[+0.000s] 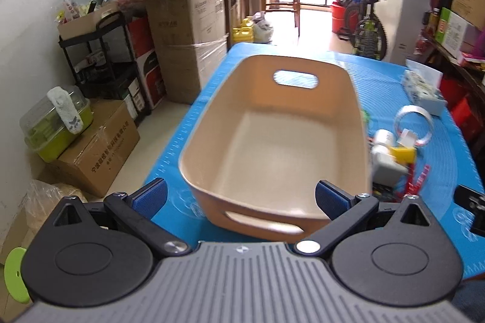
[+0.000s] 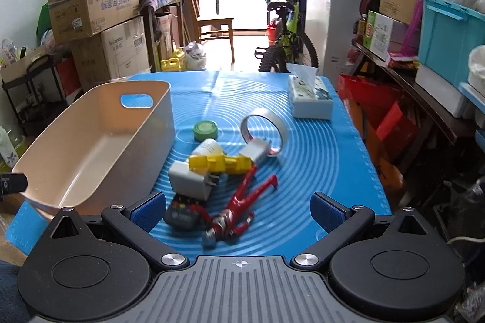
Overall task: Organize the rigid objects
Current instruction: 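Grasp the beige basket rim with the left tool while the right tool grasps the red action figure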
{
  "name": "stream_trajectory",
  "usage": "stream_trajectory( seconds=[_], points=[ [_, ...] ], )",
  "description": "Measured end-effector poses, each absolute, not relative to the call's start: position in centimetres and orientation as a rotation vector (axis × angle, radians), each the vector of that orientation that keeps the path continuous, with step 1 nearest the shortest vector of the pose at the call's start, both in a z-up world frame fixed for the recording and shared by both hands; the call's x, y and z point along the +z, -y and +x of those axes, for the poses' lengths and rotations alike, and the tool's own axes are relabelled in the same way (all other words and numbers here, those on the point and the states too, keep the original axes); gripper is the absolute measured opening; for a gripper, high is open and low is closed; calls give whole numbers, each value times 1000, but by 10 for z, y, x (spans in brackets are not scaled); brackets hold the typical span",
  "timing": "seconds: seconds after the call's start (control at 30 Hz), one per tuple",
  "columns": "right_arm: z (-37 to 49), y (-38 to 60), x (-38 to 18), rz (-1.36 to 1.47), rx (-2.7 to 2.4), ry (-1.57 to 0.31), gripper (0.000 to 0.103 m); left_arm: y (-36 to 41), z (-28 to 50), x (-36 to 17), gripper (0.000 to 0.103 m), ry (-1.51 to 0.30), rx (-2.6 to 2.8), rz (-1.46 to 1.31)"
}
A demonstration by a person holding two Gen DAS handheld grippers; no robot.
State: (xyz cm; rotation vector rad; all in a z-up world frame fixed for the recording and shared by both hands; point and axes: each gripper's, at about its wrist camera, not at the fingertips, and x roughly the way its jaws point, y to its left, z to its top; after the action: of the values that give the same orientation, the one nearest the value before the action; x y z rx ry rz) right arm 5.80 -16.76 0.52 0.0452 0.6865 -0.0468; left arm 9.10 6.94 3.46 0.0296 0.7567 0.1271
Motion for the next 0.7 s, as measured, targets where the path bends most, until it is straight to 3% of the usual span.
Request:
stream_trajectory(
  seconds=[0.6,0.63,0.7],
  points=[
    [150,186,-65,166,-202,-930,90,-127,169,9,101,-848,139,53],
    [153,185,-69,158,-206,-939,90,-129,172,7,99,-856,132,48],
    [160,182,-76,142,-211,-960,89,-132,179,1,80,-881,120,43]
  ],
)
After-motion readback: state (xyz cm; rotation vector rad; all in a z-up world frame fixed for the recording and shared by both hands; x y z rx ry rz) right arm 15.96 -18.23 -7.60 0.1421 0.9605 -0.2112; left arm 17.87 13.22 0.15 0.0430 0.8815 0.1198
